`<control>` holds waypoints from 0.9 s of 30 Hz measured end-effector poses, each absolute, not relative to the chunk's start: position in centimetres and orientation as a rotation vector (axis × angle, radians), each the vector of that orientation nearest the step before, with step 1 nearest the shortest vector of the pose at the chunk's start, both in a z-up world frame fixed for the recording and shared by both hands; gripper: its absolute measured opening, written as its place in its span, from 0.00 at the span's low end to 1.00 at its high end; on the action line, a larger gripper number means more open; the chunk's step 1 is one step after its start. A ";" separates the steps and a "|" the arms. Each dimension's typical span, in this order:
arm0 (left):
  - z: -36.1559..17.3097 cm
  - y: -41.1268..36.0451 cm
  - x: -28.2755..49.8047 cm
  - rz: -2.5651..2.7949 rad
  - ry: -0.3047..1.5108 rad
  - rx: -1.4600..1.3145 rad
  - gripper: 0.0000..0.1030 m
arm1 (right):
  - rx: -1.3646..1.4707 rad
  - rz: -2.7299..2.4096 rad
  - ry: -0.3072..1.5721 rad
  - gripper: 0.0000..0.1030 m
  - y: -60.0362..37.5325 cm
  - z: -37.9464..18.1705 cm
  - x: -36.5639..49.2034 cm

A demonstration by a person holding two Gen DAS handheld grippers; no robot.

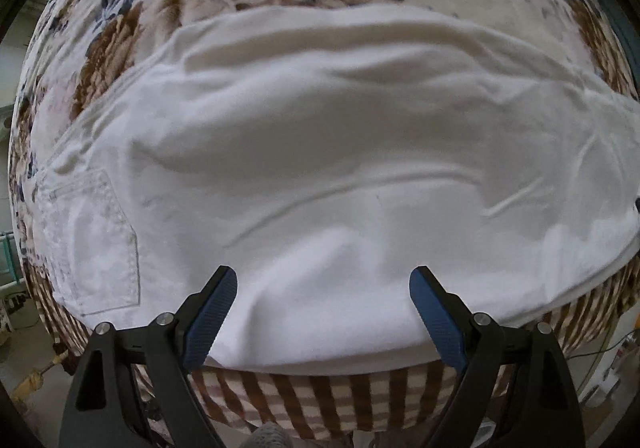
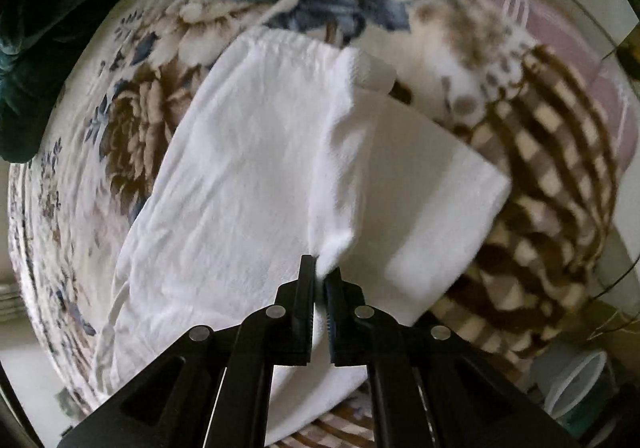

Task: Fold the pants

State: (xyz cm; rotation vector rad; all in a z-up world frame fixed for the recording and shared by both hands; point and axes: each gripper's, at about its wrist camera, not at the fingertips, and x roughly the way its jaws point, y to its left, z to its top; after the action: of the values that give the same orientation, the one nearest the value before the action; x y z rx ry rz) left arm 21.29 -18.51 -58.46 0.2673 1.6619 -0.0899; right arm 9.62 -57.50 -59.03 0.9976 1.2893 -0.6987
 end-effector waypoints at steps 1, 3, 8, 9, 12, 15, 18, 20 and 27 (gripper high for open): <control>-58.6 -18.6 21.0 -0.091 1.668 0.268 0.86 | 1.015 -0.686 1.286 0.16 -57.6 -59.2 9.6; -59.0 -18.9 20.5 -0.094 1.677 0.268 0.86 | 1.049 -0.662 1.281 0.24 -57.4 -59.8 9.5; -59.1 -19.6 19.2 -0.105 1.681 0.270 0.86 | 0.954 -0.694 1.278 0.04 -56.9 -59.0 9.9; -58.9 -19.6 19.0 -0.106 1.678 0.269 0.86 | 0.929 -0.702 1.263 0.03 -56.8 -58.1 9.7; -58.3 -19.3 18.3 -0.108 1.671 0.263 0.86 | 0.875 -0.739 1.228 0.03 -56.6 -55.6 9.1; -58.0 -19.2 16.8 -0.130 1.664 0.290 0.86 | 0.896 -0.702 1.301 0.04 -57.1 -57.5 9.3; -57.5 -17.4 16.0 -0.108 1.670 0.249 0.86 | 0.961 -0.640 1.428 0.17 -57.3 -60.1 9.5; -56.5 -15.3 15.8 -0.072 1.659 0.196 0.86 | 0.976 -0.637 1.412 0.28 -56.8 -59.0 9.1; -56.1 -4.4 15.1 0.065 1.669 -0.222 0.60 | 1.213 -0.458 1.402 0.32 -48.0 -57.5 7.9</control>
State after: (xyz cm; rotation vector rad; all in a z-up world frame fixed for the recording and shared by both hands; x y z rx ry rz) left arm 15.07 -4.40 -56.07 -0.2223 1.6688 0.0648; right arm 7.85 -47.95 -57.48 1.2134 1.4020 -0.4578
